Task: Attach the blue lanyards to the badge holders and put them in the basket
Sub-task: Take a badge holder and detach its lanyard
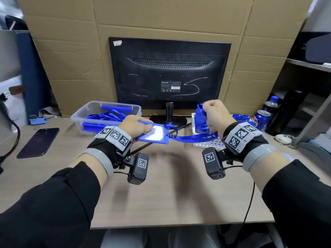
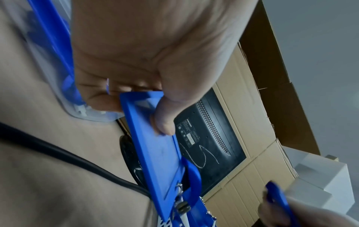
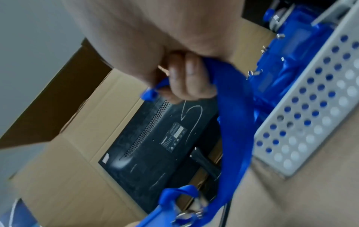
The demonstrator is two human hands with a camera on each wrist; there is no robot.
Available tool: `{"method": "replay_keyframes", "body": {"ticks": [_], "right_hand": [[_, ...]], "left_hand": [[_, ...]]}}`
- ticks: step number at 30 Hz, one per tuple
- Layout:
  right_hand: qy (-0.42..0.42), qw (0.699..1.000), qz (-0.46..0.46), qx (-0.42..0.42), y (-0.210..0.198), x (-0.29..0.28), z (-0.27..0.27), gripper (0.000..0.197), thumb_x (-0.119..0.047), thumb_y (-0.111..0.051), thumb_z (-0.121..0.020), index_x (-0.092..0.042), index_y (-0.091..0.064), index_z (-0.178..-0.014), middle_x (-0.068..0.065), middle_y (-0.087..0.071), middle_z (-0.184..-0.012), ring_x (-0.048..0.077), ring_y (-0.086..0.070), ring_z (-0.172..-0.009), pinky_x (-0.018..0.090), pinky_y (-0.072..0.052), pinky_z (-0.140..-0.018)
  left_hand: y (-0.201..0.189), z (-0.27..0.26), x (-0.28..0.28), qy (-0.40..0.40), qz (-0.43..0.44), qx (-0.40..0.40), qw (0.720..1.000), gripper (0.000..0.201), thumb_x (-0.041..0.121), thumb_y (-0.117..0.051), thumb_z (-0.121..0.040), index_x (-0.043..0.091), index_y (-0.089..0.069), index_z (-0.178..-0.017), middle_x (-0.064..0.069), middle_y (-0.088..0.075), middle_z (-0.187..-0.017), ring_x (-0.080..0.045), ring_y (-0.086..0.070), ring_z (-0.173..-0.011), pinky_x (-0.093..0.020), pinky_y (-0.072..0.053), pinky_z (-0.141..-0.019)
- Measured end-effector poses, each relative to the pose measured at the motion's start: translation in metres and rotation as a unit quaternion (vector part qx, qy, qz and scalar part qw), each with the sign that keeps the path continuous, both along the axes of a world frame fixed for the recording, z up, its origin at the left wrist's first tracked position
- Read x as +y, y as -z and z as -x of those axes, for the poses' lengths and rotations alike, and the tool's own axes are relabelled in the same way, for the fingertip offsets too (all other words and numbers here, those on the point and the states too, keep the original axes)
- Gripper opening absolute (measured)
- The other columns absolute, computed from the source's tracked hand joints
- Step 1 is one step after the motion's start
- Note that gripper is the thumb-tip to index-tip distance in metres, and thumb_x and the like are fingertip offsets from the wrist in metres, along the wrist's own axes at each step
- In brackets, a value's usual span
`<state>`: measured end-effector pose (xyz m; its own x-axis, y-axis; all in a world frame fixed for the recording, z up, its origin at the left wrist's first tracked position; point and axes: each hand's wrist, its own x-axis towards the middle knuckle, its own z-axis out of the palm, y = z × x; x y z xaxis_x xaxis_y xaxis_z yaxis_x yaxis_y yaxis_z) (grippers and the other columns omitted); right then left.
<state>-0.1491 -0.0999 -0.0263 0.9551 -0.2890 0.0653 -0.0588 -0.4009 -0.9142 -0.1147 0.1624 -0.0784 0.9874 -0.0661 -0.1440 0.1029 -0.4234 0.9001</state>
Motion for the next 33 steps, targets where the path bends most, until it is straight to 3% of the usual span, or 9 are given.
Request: {"method": "replay_keyframes", "body": {"ticks": [4,6,10,13,16,21,25,28,33], "right_hand": [[-0.05,0.981,0.112,0.15,0.007,-0.001,0.007,0.028,-0.028,-0.05,-0.105,-0.016,-0.063,-0.084,0.009,-0.063,-0.079,0.023,-0.058,-0.061,0.03,-0.049,-0.056],[-0.072,0.979,0.132,0.137,0.014,0.004,0.008,0.029,-0.03,-0.056,-0.103,-0.008,-0.072,-0.092,0.006,-0.067,-0.087,0.022,-0.062,-0.076,0.03,-0.05,-0.066],[-0.196,0.969,0.147,0.033,0.019,0.019,0.017,0.027,-0.037,-0.064,-0.102,-0.018,-0.076,-0.117,-0.013,-0.073,-0.105,0.004,-0.066,-0.097,0.015,-0.046,-0.08],[-0.32,0.939,0.104,0.071,0.023,0.027,0.019,0.041,-0.046,-0.074,-0.096,-0.025,-0.07,-0.131,-0.011,-0.075,-0.124,0.004,-0.066,-0.12,0.023,-0.048,-0.104],[-0.333,0.93,0.137,0.069,0.029,0.024,0.018,0.034,-0.041,-0.073,-0.097,-0.016,-0.075,-0.12,0.001,-0.079,-0.114,0.017,-0.073,-0.11,0.036,-0.053,-0.103],[-0.32,0.939,0.104,0.068,0.03,0.022,0.027,0.036,-0.03,-0.059,-0.107,0.0,-0.071,-0.091,0.017,-0.079,-0.092,0.008,-0.068,-0.075,0.016,-0.047,-0.069],[-0.317,0.937,0.131,0.065,0.028,0.023,0.03,0.027,-0.024,-0.074,-0.098,0.003,-0.071,-0.103,0.011,-0.079,-0.081,0.012,-0.068,-0.075,0.028,-0.051,-0.083],[-0.295,0.94,0.168,0.018,0.025,0.019,0.033,0.022,-0.022,-0.07,-0.1,-0.007,-0.075,-0.085,0.002,-0.078,-0.074,0.008,-0.065,-0.072,0.034,-0.052,-0.082],[-0.28,0.95,0.138,0.019,0.022,0.016,0.041,0.019,-0.026,-0.076,-0.097,-0.008,-0.08,-0.095,0.004,-0.081,-0.082,0.006,-0.073,-0.081,0.035,-0.056,-0.096]], "left_hand": [[-0.004,0.003,0.009,0.027,-0.009,-0.014,1.0,0.012,0.016,-0.072,-0.097,0.025,-0.077,-0.104,-0.008,-0.07,-0.088,-0.023,-0.063,-0.082,-0.044,-0.052,-0.078],[-0.009,0.005,0.009,0.068,-0.007,0.002,0.998,0.011,0.017,-0.072,-0.098,0.026,-0.077,-0.103,-0.006,-0.073,-0.09,-0.019,-0.067,-0.088,-0.046,-0.056,-0.093],[-0.023,0.013,0.005,0.136,-0.01,0.003,0.991,0.011,0.017,-0.069,-0.101,0.026,-0.076,-0.104,0.002,-0.072,-0.084,-0.008,-0.069,-0.082,-0.027,-0.055,-0.071],[-0.029,0.017,0.003,0.162,0.025,0.026,0.986,0.012,0.017,-0.069,-0.101,0.025,-0.074,-0.109,-0.003,-0.071,-0.087,-0.013,-0.07,-0.094,-0.033,-0.055,-0.081],[-0.032,0.019,0.002,0.148,0.059,0.018,0.987,0.012,0.015,-0.068,-0.101,0.024,-0.073,-0.108,-0.006,-0.071,-0.087,-0.015,-0.071,-0.096,-0.035,-0.057,-0.083],[-0.031,0.021,0.002,0.107,0.071,0.014,0.992,0.012,0.012,-0.067,-0.102,0.022,-0.072,-0.107,-0.005,-0.069,-0.078,-0.016,-0.067,-0.087,-0.032,-0.057,-0.075],[-0.031,0.021,-0.001,0.086,0.05,0.008,0.995,0.013,0.016,-0.071,-0.1,0.023,-0.074,-0.109,-0.002,-0.073,-0.079,-0.016,-0.069,-0.09,-0.036,-0.058,-0.076],[-0.03,0.022,-0.004,0.137,-0.023,-0.017,0.99,0.029,0.034,-0.088,-0.083,0.028,-0.077,-0.109,0.001,-0.08,-0.097,-0.018,-0.075,-0.098,-0.045,-0.064,-0.087],[-0.037,0.03,-0.016,0.132,-0.106,-0.092,0.981,0.026,0.051,-0.088,-0.078,0.03,-0.078,-0.089,0.011,-0.074,-0.074,-0.011,-0.065,-0.068,-0.028,-0.049,-0.059]]}}
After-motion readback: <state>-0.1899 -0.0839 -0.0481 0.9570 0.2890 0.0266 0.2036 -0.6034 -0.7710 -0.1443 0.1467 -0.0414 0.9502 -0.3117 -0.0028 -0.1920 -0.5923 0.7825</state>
